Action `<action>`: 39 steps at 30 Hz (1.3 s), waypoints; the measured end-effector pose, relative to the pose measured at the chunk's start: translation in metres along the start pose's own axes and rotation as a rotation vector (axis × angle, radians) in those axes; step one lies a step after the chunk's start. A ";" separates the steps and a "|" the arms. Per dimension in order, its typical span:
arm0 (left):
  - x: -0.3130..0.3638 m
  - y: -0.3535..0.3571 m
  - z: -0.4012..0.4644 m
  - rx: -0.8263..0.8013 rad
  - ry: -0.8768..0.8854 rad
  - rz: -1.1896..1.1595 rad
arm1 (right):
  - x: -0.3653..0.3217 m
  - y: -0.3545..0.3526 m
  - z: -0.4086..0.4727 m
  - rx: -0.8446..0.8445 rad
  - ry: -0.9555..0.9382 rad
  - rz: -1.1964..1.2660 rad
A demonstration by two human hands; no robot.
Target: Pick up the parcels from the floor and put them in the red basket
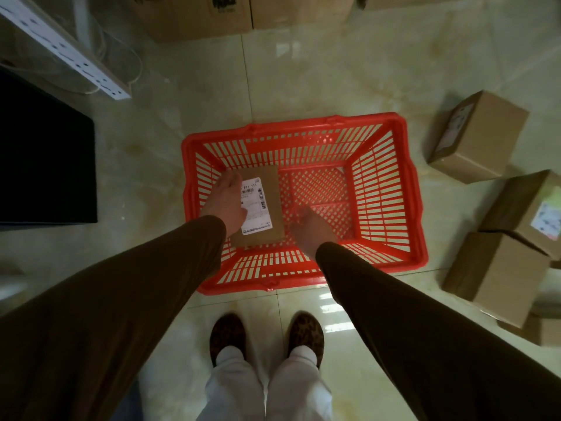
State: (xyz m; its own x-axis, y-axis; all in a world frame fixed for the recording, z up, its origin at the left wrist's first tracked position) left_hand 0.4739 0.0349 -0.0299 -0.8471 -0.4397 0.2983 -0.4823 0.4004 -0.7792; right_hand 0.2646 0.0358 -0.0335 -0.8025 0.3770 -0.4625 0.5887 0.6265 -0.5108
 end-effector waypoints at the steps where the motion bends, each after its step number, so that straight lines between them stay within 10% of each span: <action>1: 0.006 -0.007 -0.009 0.000 0.013 -0.011 | -0.003 -0.013 -0.011 0.018 -0.001 0.023; 18: 0.148 -0.075 -0.178 0.016 0.112 -0.259 | 0.035 -0.199 -0.179 0.332 0.005 0.047; 39: 0.365 0.039 -0.207 -0.068 0.195 -0.082 | 0.235 -0.356 -0.205 0.332 0.091 0.097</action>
State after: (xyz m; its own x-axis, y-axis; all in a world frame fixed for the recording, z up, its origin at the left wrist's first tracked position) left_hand 0.0996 0.0557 0.1630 -0.8286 -0.3115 0.4651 -0.5593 0.4257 -0.7113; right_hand -0.1531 0.0411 0.1880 -0.7382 0.4922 -0.4614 0.6497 0.3347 -0.6825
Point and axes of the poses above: each hand's wrist, its own z-axis towards the middle knuckle, its own y-axis out of the palm, x = y × z, the point moved 9 cm from there along z, towards the middle knuckle, and after that the axes turned 1 degree about x, right-handed, at the moved point
